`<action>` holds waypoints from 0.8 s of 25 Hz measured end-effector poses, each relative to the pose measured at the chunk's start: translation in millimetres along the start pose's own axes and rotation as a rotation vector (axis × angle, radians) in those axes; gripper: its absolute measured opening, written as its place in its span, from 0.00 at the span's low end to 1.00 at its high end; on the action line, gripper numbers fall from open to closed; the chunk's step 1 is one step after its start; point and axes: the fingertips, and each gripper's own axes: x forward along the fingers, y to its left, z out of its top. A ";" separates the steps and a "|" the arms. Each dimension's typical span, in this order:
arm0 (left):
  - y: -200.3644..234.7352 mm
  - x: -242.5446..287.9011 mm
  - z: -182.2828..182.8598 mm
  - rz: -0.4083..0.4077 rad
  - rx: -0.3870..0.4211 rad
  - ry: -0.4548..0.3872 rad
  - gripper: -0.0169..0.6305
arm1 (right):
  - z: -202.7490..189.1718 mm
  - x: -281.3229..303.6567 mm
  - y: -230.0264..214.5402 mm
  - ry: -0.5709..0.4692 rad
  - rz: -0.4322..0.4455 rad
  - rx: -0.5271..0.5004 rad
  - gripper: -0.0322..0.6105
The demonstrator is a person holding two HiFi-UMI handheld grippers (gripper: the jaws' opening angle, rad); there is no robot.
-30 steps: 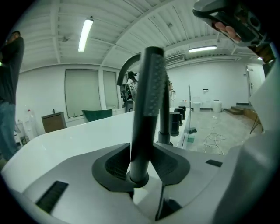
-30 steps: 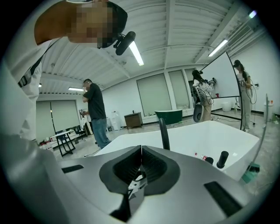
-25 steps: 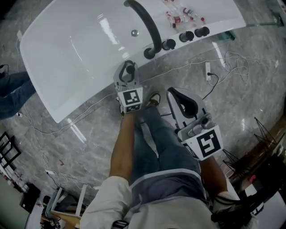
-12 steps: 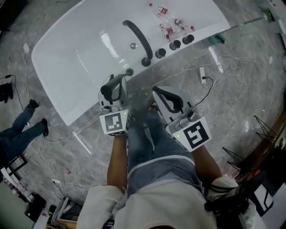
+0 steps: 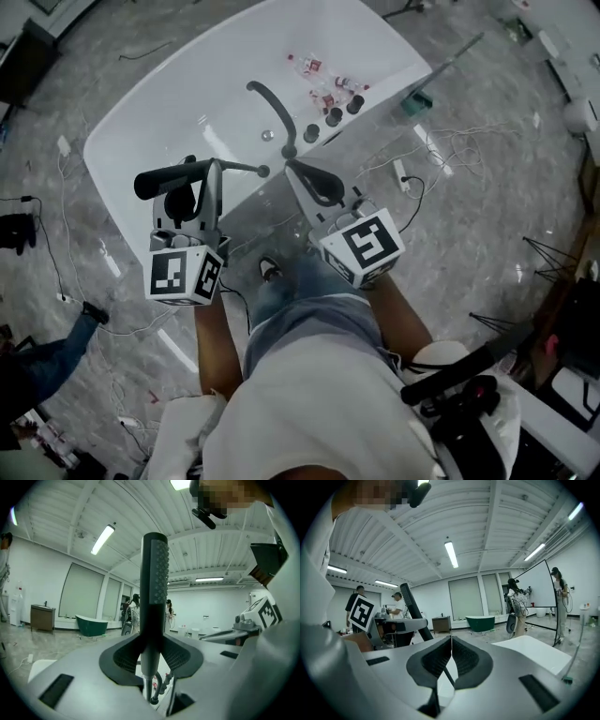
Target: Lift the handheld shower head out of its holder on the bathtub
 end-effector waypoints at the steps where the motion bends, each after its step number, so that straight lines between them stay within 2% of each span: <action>1: -9.1 -21.6 25.1 -0.009 0.004 -0.016 0.25 | 18.5 -16.4 18.9 -0.014 -0.005 -0.005 0.08; 6: -40.4 -99.5 116.0 -0.073 0.061 -0.126 0.25 | 67.0 -63.1 85.5 -0.061 -0.029 -0.052 0.08; 10: -58.1 -179.1 158.7 -0.112 0.041 -0.190 0.26 | 83.6 -110.4 150.7 -0.100 -0.048 -0.052 0.08; 12: -59.8 -191.9 162.3 -0.116 0.032 -0.181 0.26 | 87.2 -119.8 162.6 -0.114 -0.063 -0.050 0.08; 20: -58.3 -188.3 140.9 -0.142 -0.005 -0.126 0.25 | 91.3 -115.0 167.5 -0.101 -0.100 -0.070 0.08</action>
